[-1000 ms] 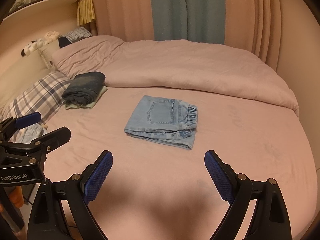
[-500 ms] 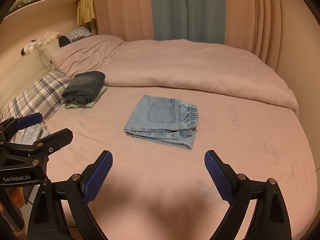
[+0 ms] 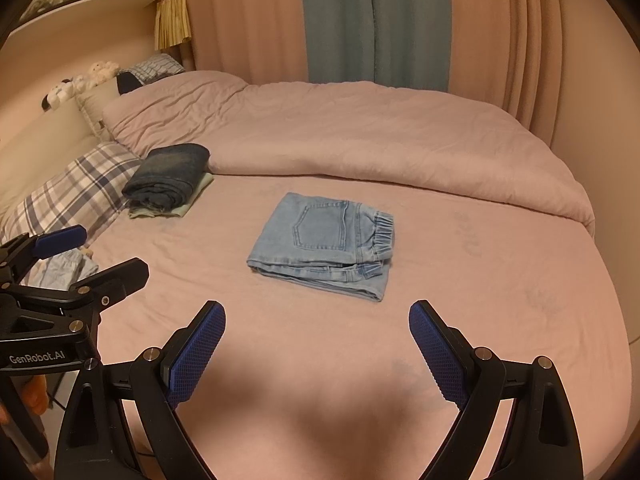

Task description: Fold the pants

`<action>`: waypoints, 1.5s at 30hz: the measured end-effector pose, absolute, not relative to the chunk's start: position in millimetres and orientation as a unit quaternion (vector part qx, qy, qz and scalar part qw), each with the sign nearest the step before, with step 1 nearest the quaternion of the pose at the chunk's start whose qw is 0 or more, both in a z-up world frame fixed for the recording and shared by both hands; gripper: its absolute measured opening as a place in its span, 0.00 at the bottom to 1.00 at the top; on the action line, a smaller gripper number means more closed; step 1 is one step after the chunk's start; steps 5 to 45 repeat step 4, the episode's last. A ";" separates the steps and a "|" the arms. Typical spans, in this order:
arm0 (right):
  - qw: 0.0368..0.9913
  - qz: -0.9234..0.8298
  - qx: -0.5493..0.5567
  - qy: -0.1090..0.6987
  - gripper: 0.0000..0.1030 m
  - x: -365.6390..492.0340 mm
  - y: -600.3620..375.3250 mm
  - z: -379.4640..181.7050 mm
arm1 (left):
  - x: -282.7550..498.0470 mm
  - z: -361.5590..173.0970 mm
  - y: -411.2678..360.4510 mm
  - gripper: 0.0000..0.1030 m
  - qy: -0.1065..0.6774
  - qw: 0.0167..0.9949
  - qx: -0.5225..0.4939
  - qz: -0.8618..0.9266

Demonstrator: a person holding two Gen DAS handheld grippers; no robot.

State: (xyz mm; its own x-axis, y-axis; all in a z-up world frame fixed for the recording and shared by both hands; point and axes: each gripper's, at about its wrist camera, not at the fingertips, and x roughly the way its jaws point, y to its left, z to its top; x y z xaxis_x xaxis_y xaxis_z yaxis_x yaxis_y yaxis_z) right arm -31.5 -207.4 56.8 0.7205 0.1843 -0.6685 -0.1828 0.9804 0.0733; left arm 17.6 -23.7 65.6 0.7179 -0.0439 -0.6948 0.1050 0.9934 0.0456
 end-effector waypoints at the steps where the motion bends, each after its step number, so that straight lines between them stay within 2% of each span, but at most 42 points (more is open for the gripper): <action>1: 0.927 0.100 0.002 0.361 0.90 -31.6 -206.3 56.8 | 18.8 65.7 -22.9 0.99 0.374 0.926 0.041 -0.041; 45: 0.928 0.099 0.000 0.359 0.90 -31.3 -207.0 57.5 | 18.6 65.9 -23.3 0.99 0.372 0.926 0.045 -0.041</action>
